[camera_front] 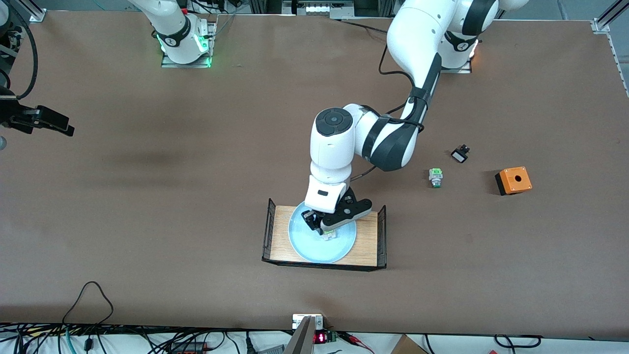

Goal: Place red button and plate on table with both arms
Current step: 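Close the left gripper on the button and lift it off the plate, then carry the button toward the orange box while the right gripper moves out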

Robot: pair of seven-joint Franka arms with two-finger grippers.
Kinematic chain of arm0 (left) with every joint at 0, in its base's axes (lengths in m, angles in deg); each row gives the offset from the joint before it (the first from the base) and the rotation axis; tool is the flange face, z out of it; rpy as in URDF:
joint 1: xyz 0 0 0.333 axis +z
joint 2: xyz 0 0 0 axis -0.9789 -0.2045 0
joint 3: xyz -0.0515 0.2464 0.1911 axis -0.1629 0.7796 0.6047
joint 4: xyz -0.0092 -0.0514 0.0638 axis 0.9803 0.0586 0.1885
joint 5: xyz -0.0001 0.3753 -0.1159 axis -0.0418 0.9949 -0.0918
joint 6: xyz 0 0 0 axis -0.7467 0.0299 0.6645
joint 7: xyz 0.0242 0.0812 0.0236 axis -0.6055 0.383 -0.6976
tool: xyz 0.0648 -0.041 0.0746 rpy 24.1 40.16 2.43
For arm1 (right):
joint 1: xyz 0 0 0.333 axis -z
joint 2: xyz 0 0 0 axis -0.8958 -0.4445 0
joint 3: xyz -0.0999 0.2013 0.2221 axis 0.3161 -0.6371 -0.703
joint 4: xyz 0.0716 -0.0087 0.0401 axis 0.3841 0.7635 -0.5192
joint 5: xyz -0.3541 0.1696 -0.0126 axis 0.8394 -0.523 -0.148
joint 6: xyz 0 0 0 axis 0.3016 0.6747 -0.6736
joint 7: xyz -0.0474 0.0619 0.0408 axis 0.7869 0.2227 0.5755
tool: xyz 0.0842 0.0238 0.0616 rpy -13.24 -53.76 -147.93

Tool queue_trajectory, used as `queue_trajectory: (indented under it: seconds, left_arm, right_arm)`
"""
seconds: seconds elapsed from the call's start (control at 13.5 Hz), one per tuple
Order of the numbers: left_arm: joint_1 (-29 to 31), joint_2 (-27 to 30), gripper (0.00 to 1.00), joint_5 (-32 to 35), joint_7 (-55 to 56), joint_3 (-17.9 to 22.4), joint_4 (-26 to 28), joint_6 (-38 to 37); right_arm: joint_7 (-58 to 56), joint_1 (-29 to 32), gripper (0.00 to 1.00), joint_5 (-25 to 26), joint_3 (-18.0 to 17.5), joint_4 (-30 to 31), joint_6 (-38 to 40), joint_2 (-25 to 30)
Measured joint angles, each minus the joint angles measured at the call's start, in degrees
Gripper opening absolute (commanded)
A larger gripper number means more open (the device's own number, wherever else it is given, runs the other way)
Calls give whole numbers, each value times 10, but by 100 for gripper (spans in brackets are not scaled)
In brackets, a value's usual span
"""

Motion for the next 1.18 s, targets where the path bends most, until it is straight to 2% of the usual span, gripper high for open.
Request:
queue_trajectory:
  seconds: [0.52,0.89,1.04,1.18]
  left_arm:
    - [9,75,0,-5,-50,3,-7,-112]
    - [52,126,0,-72,-192,4,-6,-213]
    - [74,146,0,-83,-239,4,11,-226]
    - [89,179,0,-86,-293,4,56,-230]
  right_arm:
    - [0,0,100,0,0,0,0,0]
    - [1,0,100,0,0,0,0,0]
    - [1,-2,100,0,-2,1,0,-8]
    - [1,-15,100,0,-3,1,-2,-17]
